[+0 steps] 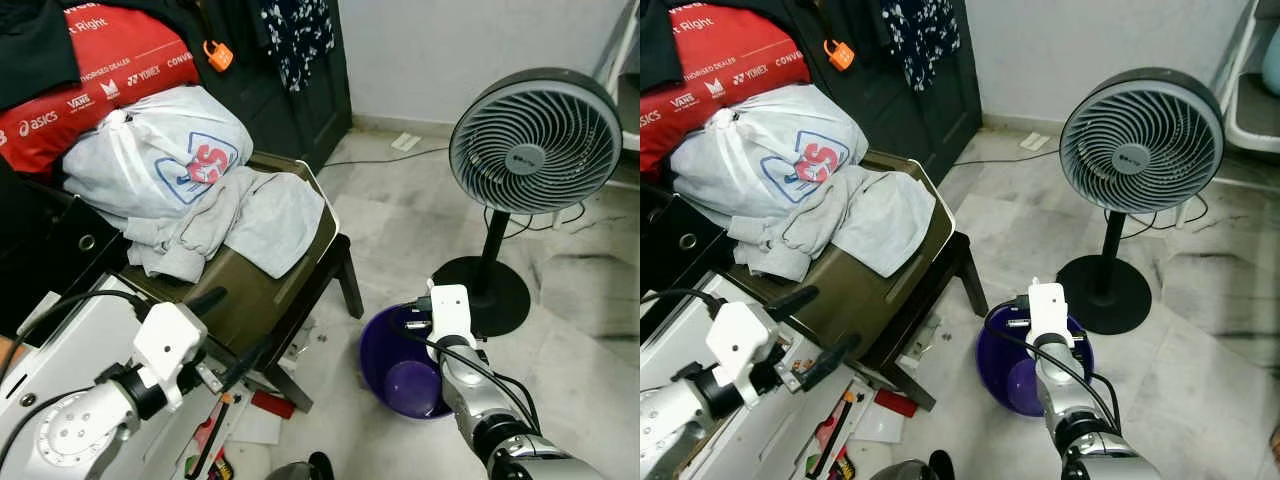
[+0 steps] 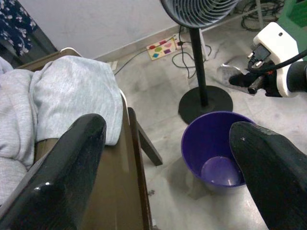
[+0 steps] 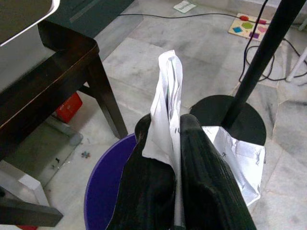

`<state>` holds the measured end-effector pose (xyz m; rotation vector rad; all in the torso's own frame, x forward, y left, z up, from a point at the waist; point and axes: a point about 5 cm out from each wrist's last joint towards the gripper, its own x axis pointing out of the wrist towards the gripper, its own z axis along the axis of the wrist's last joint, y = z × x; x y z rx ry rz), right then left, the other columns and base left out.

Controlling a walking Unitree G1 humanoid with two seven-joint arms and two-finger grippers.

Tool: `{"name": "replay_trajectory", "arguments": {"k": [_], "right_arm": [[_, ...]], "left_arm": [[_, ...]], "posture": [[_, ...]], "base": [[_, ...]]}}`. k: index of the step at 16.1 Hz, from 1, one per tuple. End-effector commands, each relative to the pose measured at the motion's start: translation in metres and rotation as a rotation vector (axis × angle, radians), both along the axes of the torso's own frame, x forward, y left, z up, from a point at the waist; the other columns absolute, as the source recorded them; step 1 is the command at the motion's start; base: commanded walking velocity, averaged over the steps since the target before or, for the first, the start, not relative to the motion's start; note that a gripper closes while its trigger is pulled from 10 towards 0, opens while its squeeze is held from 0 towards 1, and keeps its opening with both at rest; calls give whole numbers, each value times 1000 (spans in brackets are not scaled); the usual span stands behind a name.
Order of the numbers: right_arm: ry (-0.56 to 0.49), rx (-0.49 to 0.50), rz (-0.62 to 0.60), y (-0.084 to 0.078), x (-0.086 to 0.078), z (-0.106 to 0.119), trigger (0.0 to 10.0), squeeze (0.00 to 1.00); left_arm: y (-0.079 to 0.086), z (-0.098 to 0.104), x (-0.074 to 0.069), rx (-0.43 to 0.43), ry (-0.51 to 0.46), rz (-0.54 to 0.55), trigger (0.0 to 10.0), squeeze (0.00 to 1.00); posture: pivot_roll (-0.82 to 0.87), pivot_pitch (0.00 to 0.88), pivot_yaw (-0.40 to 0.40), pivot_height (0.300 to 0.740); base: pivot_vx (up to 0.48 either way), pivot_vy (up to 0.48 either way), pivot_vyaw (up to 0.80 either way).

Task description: Clean up the room

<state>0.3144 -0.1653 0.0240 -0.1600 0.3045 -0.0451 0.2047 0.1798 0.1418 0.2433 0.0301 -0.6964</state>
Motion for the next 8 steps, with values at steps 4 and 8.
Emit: {"name": "replay_trajectory", "arguments": {"k": [4,8], "right_arm": [[14,34,-21,9,0,-2,10000,0],[30,40,-71,3,-4,-6,10000,0]], "left_arm": [[8,3,-6,30,19,-1,10000,0],[8,5,-8,35,37,-10,10000,0]], "posture": [[200,192,258,740],[204,199,268,740]], "base": [[0,0,0],[0,0,0]]}}
